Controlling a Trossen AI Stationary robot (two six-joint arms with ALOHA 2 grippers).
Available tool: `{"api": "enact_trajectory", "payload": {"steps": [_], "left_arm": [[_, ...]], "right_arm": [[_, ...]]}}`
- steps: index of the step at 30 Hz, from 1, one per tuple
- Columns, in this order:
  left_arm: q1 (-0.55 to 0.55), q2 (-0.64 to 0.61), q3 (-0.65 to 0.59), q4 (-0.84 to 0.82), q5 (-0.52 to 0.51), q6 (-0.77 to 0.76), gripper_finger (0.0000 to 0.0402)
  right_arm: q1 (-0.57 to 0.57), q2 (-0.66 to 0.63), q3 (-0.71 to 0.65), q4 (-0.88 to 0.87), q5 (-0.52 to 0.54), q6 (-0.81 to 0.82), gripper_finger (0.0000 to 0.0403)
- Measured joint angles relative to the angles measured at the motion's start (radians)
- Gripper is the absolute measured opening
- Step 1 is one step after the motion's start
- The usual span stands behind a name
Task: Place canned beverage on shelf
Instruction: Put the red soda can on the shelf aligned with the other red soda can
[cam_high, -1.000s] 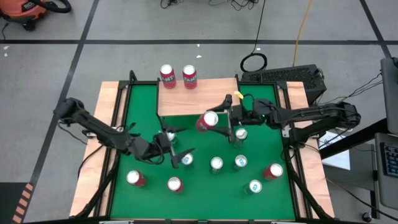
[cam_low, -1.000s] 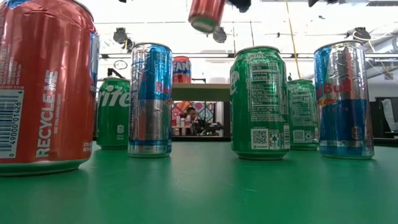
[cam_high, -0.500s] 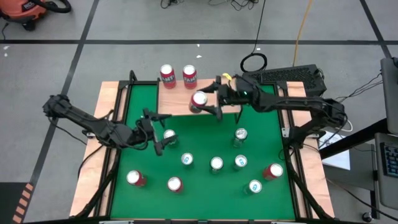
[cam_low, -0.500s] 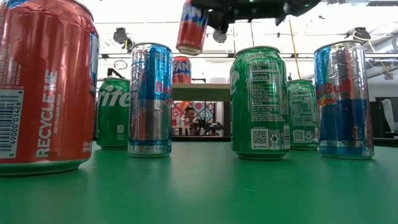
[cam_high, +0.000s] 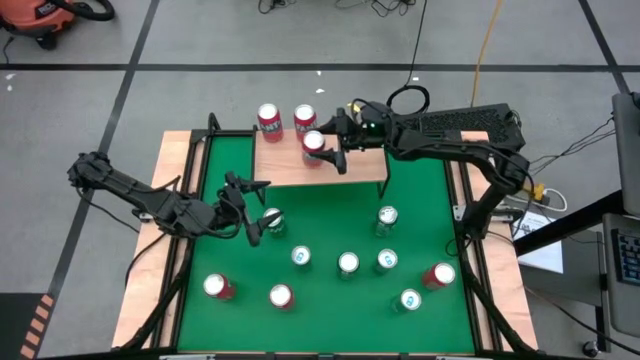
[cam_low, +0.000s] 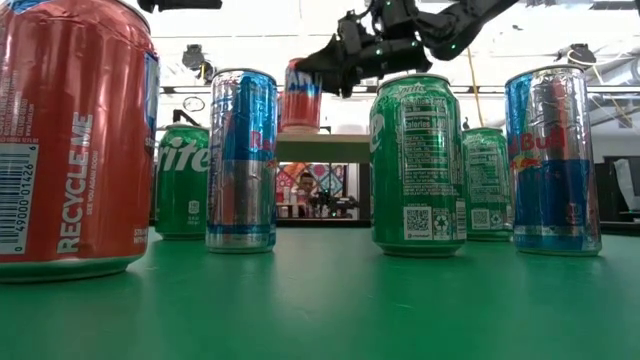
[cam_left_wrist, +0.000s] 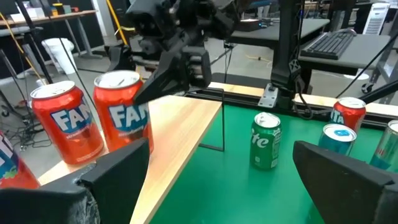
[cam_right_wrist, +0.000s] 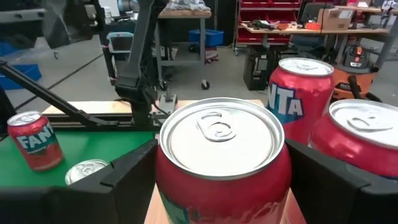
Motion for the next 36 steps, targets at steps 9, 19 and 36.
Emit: {"api": "enact_trajectory", "payload": {"steps": [9, 19, 36], "left_arm": [[0.005, 0.002, 0.0, -0.001, 0.0, 0.005, 0.0391], [0.005, 0.002, 0.0, 0.0, 0.0, 0.006, 0.0391], [0.005, 0.002, 0.0, 0.002, 0.0, 0.0, 0.0391]], "right_arm": [[-0.006, 0.021, 0.0, 0.039, -0.002, -0.001, 0.0303], [-0.009, 0.03, 0.001, 0.096, -0.029, 0.019, 0.0303], [-0.013, 0.053, 0.025, 0.058, -0.077, -0.049, 0.0304]]}}
